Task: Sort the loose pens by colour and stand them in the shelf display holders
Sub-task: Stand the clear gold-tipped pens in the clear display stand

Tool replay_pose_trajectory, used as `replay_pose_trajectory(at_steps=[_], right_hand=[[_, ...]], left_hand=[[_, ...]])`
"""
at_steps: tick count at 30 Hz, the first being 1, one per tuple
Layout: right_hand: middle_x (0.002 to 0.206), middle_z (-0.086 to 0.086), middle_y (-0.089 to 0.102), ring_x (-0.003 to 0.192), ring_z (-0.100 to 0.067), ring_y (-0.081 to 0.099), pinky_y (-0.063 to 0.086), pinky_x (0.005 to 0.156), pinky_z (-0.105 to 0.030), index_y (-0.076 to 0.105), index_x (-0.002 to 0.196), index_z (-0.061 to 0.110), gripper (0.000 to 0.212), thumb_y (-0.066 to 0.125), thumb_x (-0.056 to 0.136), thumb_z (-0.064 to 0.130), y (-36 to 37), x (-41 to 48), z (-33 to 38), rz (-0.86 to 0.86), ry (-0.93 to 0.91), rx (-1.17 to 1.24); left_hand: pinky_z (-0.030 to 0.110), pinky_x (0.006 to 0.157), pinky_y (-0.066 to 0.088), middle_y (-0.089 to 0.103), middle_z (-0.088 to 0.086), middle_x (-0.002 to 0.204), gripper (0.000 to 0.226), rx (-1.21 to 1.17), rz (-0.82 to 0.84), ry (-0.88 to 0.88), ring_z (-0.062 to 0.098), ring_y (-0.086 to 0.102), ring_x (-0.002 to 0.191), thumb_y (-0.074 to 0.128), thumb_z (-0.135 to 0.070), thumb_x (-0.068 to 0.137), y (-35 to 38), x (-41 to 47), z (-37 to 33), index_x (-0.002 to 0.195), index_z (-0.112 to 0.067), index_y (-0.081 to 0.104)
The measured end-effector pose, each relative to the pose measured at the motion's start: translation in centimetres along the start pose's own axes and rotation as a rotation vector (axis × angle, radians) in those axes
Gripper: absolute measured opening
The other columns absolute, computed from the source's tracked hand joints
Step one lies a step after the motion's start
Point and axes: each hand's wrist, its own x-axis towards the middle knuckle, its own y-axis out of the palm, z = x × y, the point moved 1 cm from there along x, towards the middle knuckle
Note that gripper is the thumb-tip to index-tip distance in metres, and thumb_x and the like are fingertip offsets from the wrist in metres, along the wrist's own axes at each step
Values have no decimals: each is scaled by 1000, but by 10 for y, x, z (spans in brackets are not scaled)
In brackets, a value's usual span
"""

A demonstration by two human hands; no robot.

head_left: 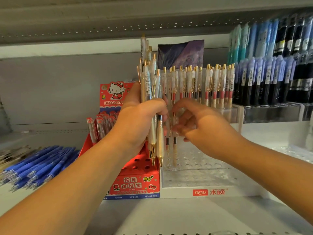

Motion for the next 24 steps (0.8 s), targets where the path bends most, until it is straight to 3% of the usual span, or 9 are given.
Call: replay_pose_trajectory(at_steps=[7, 11, 15, 18, 24], right_hand=[[84, 4, 67, 61, -7, 67, 58, 53, -26, 50, 103, 43, 37, 71, 89, 17, -4, 1, -1, 55, 30, -44], [83, 10, 64, 64, -1, 61, 58, 59, -25, 50, 115, 44, 38, 66, 90, 21, -9, 1, 2, 41, 6, -156], [80, 10, 67, 54, -1, 55, 47, 47, -18, 68, 98, 33, 18, 63, 91, 17, -21, 7, 10, -162, 94, 266], [87, -7, 71, 56, -9, 57, 47, 48, -26, 71, 95, 24, 7, 71, 89, 21, -22, 6, 18, -53, 203, 560], [86, -17, 68, 66, -18, 56, 44, 50, -25, 71, 87, 14, 5, 75, 84, 12, -21, 5, 20, -21, 282, 702]], left_hand=[[31, 47, 42, 59, 11, 82, 33, -15, 62, -68, 21, 51, 57, 56, 0, 60, 0, -1, 2, 88, -17, 62], [30, 45, 42, 60, 10, 82, 34, -29, 101, -88, 21, 52, 56, 57, -1, 62, 0, -1, 3, 92, -15, 62], [30, 43, 42, 56, 14, 79, 40, -25, 173, -107, 21, 51, 54, 57, 0, 63, 1, -1, 4, 99, -17, 63], [32, 45, 44, 57, 7, 70, 42, 48, 215, -111, 21, 53, 58, 59, -3, 65, 1, 0, 6, 99, -27, 67], [32, 46, 45, 61, 0, 68, 44, 128, 224, -95, 18, 56, 60, 61, -6, 64, 3, 0, 7, 100, -30, 68]])
